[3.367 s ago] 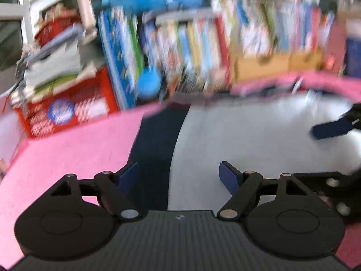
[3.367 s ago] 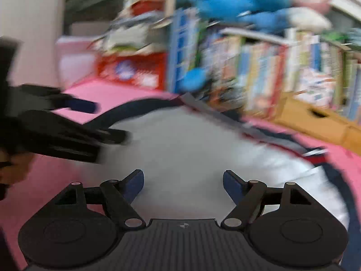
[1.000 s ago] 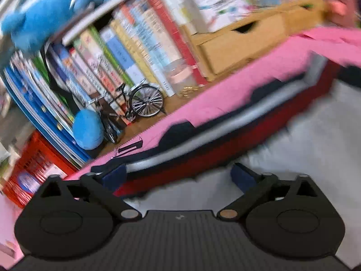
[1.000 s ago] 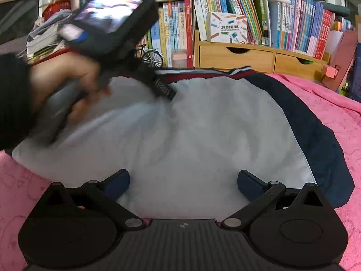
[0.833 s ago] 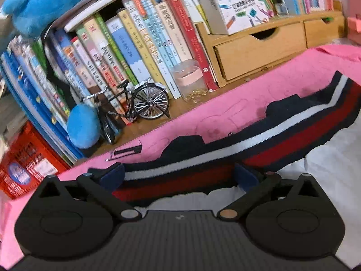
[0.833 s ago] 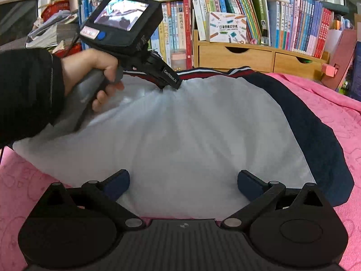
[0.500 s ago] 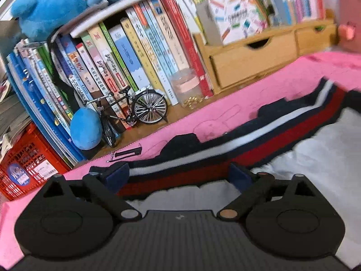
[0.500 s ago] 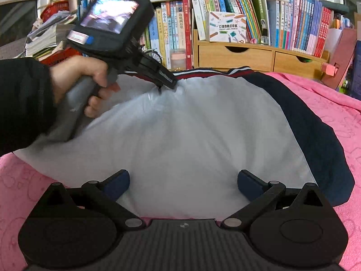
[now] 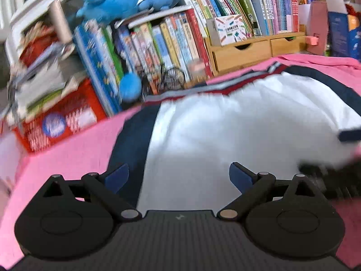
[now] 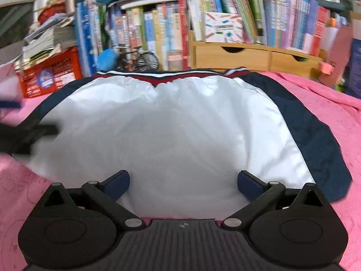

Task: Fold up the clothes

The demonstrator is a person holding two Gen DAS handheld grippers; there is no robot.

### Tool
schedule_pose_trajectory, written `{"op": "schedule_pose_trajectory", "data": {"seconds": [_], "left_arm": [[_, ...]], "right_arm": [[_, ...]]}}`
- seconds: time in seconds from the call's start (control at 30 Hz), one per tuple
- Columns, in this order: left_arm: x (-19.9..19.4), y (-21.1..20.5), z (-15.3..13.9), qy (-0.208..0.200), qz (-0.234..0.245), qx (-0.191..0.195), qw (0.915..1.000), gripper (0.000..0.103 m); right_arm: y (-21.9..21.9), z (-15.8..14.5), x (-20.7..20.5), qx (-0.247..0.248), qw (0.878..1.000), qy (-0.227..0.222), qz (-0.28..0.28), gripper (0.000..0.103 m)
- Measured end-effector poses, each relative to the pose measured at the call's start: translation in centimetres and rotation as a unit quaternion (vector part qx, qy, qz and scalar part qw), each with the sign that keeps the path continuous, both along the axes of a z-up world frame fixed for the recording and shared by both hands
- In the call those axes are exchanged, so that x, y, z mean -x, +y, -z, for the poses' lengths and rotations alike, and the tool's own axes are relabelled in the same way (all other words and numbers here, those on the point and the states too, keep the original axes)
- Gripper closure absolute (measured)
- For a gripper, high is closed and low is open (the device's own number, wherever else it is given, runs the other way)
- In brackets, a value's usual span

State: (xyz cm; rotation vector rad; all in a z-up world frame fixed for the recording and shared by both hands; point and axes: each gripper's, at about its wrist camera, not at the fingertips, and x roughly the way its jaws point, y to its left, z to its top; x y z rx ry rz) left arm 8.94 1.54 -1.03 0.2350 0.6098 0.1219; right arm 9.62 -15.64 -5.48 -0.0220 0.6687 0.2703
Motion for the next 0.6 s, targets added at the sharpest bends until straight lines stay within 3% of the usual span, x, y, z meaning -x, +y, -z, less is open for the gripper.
{"op": "schedule_pose_trajectory", "data": {"seconds": [0.17, 0.3, 0.53, 0.6], "left_arm": [[5.4, 1.0, 0.0, 0.001, -0.005, 0.032, 0.9995, 0.005], [8.2, 1.2, -1.6, -0.020, 0.021, 0.045, 0.9986, 0.004], [10.6, 0.8, -3.2, -0.038, 0.045, 0.052, 0.9969, 0.003], [11.2, 0.8, -3.2, -0.038, 0.048, 0.055, 0.9967, 0.003]], "right_arm": [[-0.6, -1.1, 1.2, -0.009, 1.000, 0.015, 0.022, 0.000], [-1.9, -2.6, 6.8, -0.012, 0.998, -0.059, -0.011, 0.000], [-3.5, -4.8, 13.2, 0.046, 0.993, -0.107, -0.025, 0.000], [-4.0, -5.2, 13.8, 0.049, 0.993, -0.102, -0.031, 0.000]]}}
